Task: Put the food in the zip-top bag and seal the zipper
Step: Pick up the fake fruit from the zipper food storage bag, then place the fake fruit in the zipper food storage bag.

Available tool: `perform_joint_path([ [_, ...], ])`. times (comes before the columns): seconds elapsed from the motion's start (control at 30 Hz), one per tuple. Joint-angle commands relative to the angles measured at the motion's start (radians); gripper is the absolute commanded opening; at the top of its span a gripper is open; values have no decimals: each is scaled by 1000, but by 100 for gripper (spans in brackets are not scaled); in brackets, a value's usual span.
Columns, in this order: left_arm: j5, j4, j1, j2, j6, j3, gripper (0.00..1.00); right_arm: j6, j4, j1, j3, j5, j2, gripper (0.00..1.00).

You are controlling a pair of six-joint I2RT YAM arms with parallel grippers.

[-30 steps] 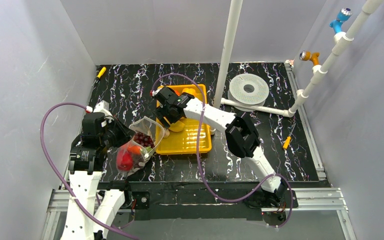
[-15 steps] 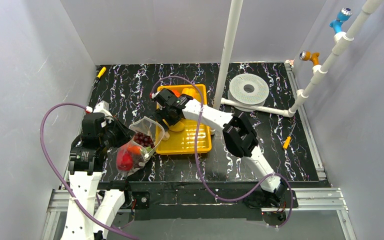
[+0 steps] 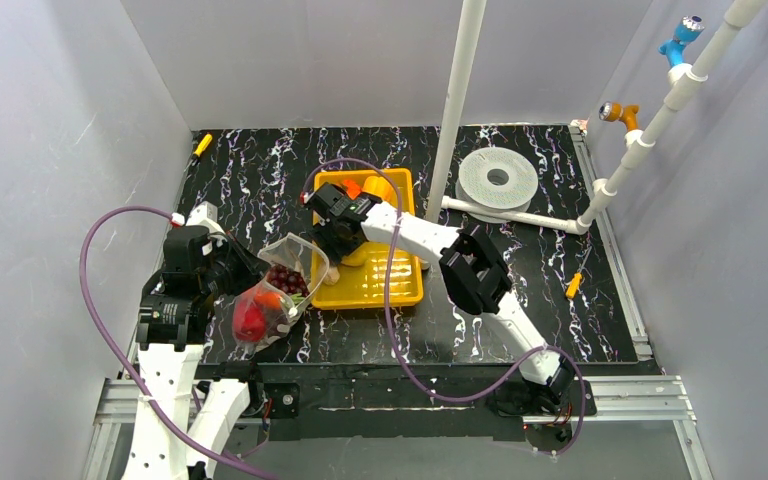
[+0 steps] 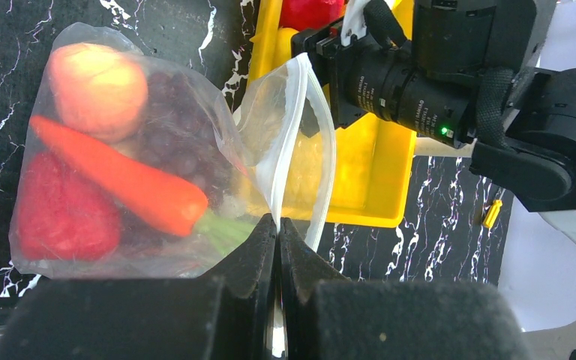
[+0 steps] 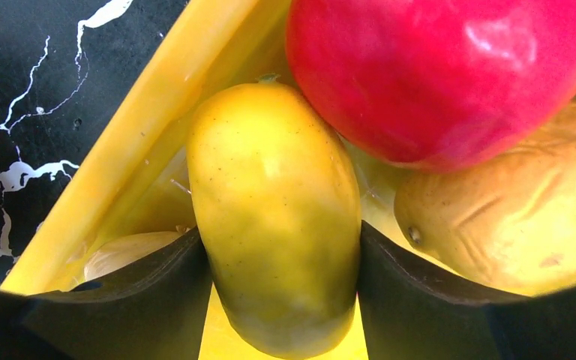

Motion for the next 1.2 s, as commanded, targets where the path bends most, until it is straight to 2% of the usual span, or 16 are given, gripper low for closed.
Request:
perform_joint_path([
  [0.0, 1, -13, -3, -11, 8, 11, 0, 24, -36, 3, 42, 46, -147, 45],
  [0.23, 1, -6, -2, -10, 7, 4, 0, 68, -142, 8, 44, 64, -279, 28],
  [0.37, 5, -1, -3, -5, 8, -2, 0, 83, -191, 22, 36, 26, -347, 25],
  [0.43, 10, 4, -3, -2, 7, -2, 0, 100, -214, 23, 40, -69, -374, 25],
  [0.5, 12, 4, -2, 1, 7, -2, 0, 121, -215, 23, 26, -242, -400, 26],
  [0.73, 15, 10, -3, 6, 9, -4, 0, 255, -147, 23, -39, -685, -417, 32],
  [0.93, 31, 12, -2, 7, 9, -5, 0, 346, -91, 24, -2, -883, -343, 38],
  [1.17, 45, 17, -2, 3, 8, -1, 0, 385, -163, 27, 130, -954, -200, 40],
])
